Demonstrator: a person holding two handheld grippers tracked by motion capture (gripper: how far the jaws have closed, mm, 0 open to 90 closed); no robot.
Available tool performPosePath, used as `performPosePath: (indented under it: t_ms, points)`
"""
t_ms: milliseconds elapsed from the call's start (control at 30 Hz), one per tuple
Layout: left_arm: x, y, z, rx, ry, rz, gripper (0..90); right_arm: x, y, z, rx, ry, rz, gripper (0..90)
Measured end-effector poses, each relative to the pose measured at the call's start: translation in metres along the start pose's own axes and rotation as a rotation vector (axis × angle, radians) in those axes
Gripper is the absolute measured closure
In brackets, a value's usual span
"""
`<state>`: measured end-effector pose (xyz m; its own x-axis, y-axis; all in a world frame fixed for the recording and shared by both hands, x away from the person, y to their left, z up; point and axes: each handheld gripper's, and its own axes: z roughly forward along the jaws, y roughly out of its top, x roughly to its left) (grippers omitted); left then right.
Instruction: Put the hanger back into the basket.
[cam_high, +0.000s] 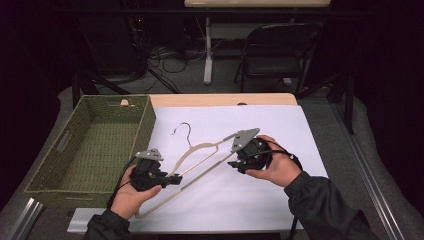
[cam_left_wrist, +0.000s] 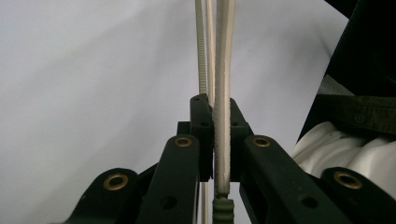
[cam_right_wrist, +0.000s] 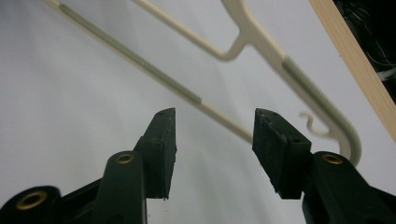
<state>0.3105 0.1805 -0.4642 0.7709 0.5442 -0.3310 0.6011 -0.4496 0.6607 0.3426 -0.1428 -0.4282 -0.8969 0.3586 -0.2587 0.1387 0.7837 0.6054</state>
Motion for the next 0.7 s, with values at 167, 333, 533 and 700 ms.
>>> performPosePath:
  t_ms: [167, 333, 533, 700]
  points:
    - [-0.003, 0.003, -0.031, -0.039, 0.024, 0.002, 87.3, -0.002, -0.009, -0.009, 0.007, -0.020, 0.020, 49.7]
    - [-0.007, 0.006, -0.059, -0.048, 0.082, 0.027, 87.3, -0.004, -0.019, -0.012, 0.002, -0.028, 0.050, 49.7]
    - [-0.004, 0.007, -0.086, -0.062, 0.131, 0.025, 87.2, -0.008, -0.025, -0.016, 0.002, -0.040, 0.073, 48.5]
    - [0.008, 0.004, -0.116, -0.082, 0.196, 0.021, 87.2, -0.010, -0.033, -0.017, 0.012, -0.037, 0.101, 48.5]
